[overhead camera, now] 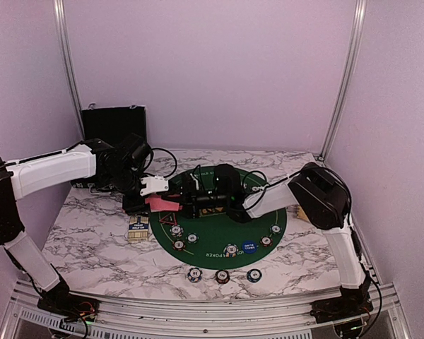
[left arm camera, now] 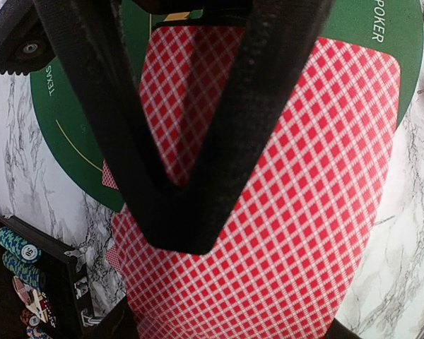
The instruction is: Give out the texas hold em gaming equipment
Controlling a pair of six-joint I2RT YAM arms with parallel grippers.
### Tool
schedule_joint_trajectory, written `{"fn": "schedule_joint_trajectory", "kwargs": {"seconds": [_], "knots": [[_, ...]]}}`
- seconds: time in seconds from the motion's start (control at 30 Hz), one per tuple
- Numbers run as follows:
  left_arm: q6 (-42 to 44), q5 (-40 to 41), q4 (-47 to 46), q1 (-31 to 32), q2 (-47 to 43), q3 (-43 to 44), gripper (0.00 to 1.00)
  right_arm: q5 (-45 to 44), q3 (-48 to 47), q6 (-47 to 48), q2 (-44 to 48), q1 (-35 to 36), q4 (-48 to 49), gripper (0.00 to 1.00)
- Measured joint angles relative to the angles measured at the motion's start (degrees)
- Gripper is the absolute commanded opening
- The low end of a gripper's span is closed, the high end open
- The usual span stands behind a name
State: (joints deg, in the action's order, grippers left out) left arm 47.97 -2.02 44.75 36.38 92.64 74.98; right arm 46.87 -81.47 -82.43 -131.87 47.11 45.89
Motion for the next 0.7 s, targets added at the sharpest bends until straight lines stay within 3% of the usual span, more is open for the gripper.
{"fn": "schedule_joint_trajectory", "kwargs": {"seconds": [0.37, 0.7], "knots": [[0.0, 0.3, 0.0, 0.0, 0.0, 0.0, 0.09, 0.3, 1.8, 0.3, 3.7, -0.2, -0.2, 0.40], [0.0, 0.6, 0.0, 0.0, 0.0, 0.0, 0.09, 0.7, 3.5, 4.7, 6.2, -0.9, -6.7, 0.15]]}}
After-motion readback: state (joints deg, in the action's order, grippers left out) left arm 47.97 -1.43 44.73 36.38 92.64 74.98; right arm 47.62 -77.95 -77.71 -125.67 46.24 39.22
